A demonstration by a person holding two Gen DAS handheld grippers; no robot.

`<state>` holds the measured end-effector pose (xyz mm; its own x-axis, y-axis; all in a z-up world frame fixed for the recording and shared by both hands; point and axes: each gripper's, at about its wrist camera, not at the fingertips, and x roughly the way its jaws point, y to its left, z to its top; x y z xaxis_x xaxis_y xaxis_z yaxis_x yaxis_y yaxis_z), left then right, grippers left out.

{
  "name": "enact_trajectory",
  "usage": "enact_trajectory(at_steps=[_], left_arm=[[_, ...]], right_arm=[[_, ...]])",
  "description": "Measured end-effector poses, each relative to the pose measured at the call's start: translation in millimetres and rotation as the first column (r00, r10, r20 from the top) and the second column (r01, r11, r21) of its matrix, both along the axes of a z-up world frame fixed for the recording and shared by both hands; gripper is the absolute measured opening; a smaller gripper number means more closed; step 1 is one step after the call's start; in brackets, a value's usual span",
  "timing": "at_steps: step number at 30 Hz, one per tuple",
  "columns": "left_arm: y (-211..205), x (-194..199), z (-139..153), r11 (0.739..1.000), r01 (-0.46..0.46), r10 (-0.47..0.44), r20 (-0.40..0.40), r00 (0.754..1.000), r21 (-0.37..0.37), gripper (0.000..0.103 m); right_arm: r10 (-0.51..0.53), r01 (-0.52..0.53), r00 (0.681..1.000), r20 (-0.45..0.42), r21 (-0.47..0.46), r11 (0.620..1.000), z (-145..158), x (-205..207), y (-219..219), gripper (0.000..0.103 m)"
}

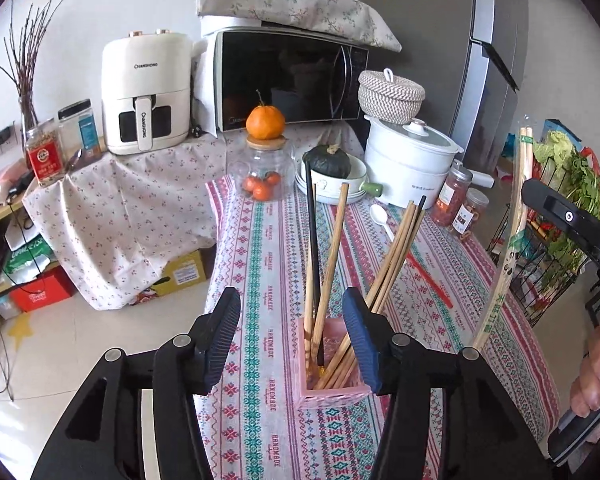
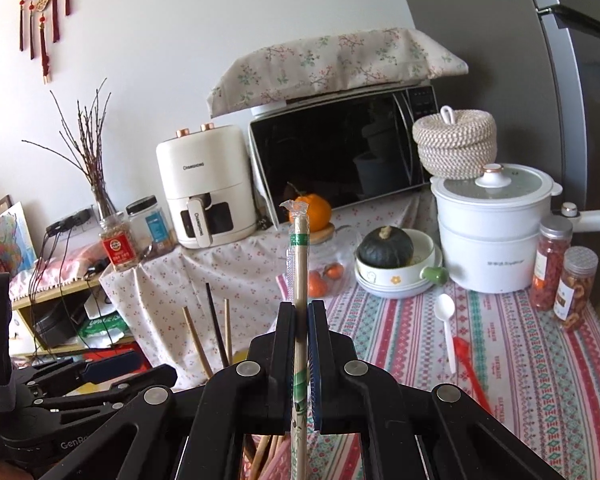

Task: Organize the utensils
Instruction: 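Lower the green-banded chopsticks into the pink basket and open the right tool, then move both tools away from the basket toward the white spoon and red spoon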

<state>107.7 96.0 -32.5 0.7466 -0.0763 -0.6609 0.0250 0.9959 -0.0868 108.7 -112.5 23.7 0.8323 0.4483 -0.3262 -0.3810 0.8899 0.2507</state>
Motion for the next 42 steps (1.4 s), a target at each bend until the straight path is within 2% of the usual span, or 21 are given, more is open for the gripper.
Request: enact_trajectory(at_steps=[3,8,14,18,28,29,30,32,35,39,42], left_arm=[[12,-6,-11,1.0,-0.02,0.019,-0.052,0.998,-0.016,0.074],[23,-13,-27,1.0,-0.023,0.024,-0.118,0.993,0.011,0.083],[31,-11,-35,1.0,-0.027,0.027,-0.169,0.985,0.003,0.083],[34,-13,-34,1.0,-0.022,0.022,-0.171,0.985,-0.001,0.083],[43,-15,-34,0.999,-0.031,0.029,-0.176,0.984,-0.01,0.083],[42,-15,-33,1.0,-0.029,0.027,-0.174,0.984,-0.009,0.083],[42,-15,-33,1.0,-0.027,0.025,-0.172,0.985,-0.008,0.083],[39,-16,-31,1.0,-0.021,0.02,-0.168,0.986,-0.004,0.083],[34,-17,-30,1.0,-0.012,0.012,-0.163,0.987,0.001,0.083],[26,-17,-28,1.0,-0.002,0.002,-0.16,0.987,0.003,0.084],[19,-17,-26,1.0,0.007,-0.008,-0.158,0.987,-0.007,0.085]], right_arm=[[-0.021,0.021,1.0,0.004,0.019,1.0,-1,4,8,0.005],[-0.057,0.057,0.998,0.003,0.051,0.997,-6,15,24,0.005],[-0.11,0.108,0.994,0.021,0.059,0.992,-15,24,46,0.005],[-0.123,0.123,0.991,0.053,0.003,0.992,-26,26,66,0.005],[-0.053,0.052,0.998,-0.037,-0.018,0.998,-43,25,78,0.009],[-0.046,0.045,0.998,-0.041,-0.017,0.999,-42,24,76,0.015],[-0.042,0.042,0.998,-0.042,-0.012,0.999,-41,22,74,0.027],[-0.041,0.041,0.999,-0.034,0.003,0.999,-35,18,65,0.042],[-0.037,0.038,0.999,-0.037,0.012,0.999,-26,14,51,0.053],[-0.053,0.055,0.997,-0.051,0.031,0.998,-17,11,24,0.075],[-0.074,0.077,0.995,-0.072,0.037,0.996,-13,11,1,0.084]])
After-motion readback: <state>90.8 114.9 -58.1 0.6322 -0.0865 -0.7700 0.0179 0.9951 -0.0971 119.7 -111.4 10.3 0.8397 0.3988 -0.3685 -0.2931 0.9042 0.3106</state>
